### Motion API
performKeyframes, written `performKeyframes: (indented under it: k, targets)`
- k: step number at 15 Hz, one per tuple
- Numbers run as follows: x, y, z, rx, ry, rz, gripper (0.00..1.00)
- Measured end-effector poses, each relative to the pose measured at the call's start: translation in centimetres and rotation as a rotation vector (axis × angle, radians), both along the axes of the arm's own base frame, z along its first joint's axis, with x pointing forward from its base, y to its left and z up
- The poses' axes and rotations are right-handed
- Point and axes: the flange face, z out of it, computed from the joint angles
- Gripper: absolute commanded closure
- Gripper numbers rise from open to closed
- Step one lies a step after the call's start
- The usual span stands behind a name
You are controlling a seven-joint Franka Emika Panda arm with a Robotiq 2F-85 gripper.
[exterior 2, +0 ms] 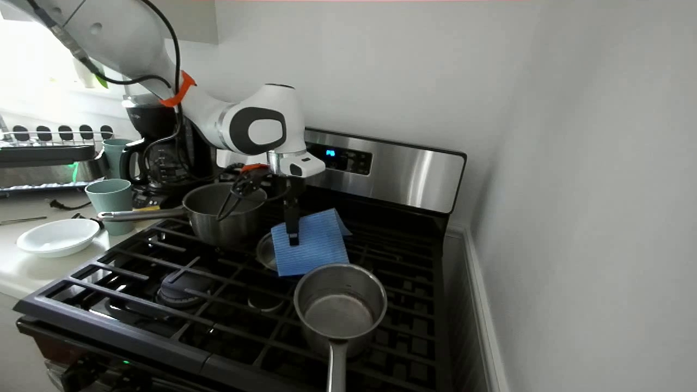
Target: Put the lid on the pot
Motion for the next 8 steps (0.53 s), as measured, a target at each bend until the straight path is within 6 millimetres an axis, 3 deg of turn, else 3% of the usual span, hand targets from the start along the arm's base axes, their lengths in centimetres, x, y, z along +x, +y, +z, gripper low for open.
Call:
performKeyframes:
  k: [2, 8]
  targets:
    - [0.3, 0.0, -0.6, 0.011, 0.029, -0.008, 0.47]
    - [1.2, -0.5, -0.2, 0.022, 0.062, -0.024, 0.86]
